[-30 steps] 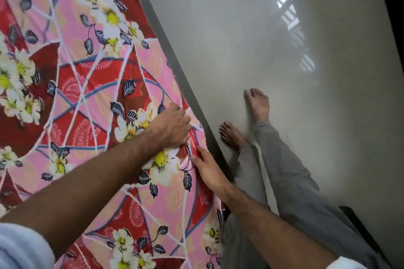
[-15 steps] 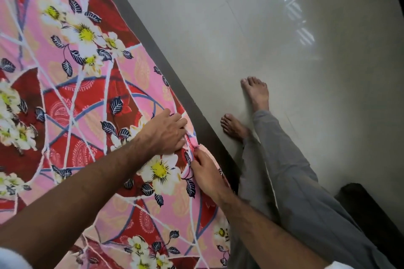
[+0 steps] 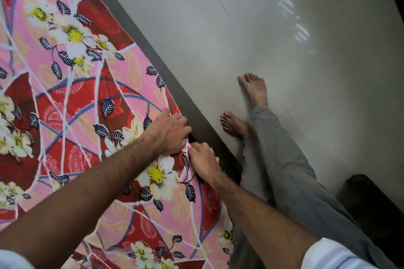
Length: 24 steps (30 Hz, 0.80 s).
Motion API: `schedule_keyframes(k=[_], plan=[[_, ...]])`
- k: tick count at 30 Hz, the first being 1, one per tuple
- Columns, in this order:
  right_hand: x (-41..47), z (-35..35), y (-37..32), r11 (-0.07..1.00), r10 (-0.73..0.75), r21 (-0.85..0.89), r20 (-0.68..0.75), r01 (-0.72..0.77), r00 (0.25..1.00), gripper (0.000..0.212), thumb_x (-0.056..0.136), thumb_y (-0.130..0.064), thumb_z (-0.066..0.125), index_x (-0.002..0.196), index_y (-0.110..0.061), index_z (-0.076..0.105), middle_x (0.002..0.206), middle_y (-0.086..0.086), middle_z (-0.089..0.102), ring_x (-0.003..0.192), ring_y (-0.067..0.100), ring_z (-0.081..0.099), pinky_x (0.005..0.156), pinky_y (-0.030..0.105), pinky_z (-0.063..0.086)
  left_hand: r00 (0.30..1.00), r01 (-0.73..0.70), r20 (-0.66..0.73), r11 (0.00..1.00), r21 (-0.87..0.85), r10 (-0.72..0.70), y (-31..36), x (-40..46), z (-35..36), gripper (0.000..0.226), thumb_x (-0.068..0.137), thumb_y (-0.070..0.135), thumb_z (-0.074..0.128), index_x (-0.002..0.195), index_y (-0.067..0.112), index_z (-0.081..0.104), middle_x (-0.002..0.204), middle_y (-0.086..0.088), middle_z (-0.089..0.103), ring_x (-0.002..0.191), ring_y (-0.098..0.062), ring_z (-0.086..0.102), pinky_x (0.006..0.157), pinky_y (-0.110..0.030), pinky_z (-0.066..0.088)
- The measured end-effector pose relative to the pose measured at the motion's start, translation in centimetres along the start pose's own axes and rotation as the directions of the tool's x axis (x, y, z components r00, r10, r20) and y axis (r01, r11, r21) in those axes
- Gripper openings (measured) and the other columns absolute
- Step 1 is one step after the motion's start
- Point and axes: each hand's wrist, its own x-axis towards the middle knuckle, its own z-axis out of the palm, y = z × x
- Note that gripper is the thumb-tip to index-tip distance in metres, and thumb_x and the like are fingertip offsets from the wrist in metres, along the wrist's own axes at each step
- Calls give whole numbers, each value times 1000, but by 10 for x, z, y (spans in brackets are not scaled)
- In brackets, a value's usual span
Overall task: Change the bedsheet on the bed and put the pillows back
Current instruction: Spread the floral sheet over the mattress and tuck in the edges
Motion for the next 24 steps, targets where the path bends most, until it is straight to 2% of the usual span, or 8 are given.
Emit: schedule_keyframes(k=[2,6,10,13,15,17,20,24], plan=[[1,-3,2,1000,-17,8,-10,17,1000,23,89,-36,33,83,-23,51,115,10,58,113,32,51,98,49,40,1000,-6,26,1000,-17,6,0,-1,1,38,103,42,23,121,23,50,115,-5,61,101,-23,56,93,-45,38],[-6,6,11,997,-65,40,61,62,996,27,97,-37,31,109,-24,51,126,2,54,118,24,48,104,48,35,999,17,47,1000,-13,-16,1,6,2,36,101,46,23,115,23,47,105,-5,70,97,-23,58,91,-43,40],[3,-3,13,989,-22,145,170,-3,985,31,93,-48,33,111,-30,49,118,5,63,107,25,59,97,45,45,998,25,63,1000,5,-26,-1,16,6,48,101,56,25,120,22,51,108,-4,71,103,-22,58,90,-41,38],[21,-21,3,983,-106,-114,274,141,956,35,99,-39,38,123,-21,56,129,10,62,115,29,59,98,35,43,999,26,46,999,47,-28,-3,20,9,55,101,57,25,115,23,66,112,0,71,108,-19,58,92,-38,39],[29,-42,-10,909,-118,-327,394,259,912,32,99,-24,45,125,-13,60,131,14,63,116,31,60,92,29,45,998,34,47,999,41,-36,-3,19,9,54,101,55,28,114,22,69,115,0,70,111,-18,57,92,-37,38],[37,-70,-10,817,-151,-463,403,344,903,31,91,-13,51,119,-13,66,121,8,69,111,25,63,95,32,48,998,39,49,999,29,-40,-1,19,8,52,101,53,30,114,21,69,117,0,70,112,-18,58,93,-37,37],[29,-97,23,819,-190,-500,227,282,955,26,84,-14,54,100,-20,74,97,-3,73,101,20,68,96,35,50,999,45,5,998,39,-45,-1,18,6,49,101,50,31,112,22,70,116,1,71,112,-18,60,93,-36,36],[-14,-64,72,907,105,-417,355,57,929,33,93,-12,54,122,-17,68,119,4,70,107,19,67,90,25,51,999,24,-41,999,44,-22,-1,13,8,50,103,49,28,106,23,70,111,2,72,107,-17,60,90,-36,38]])
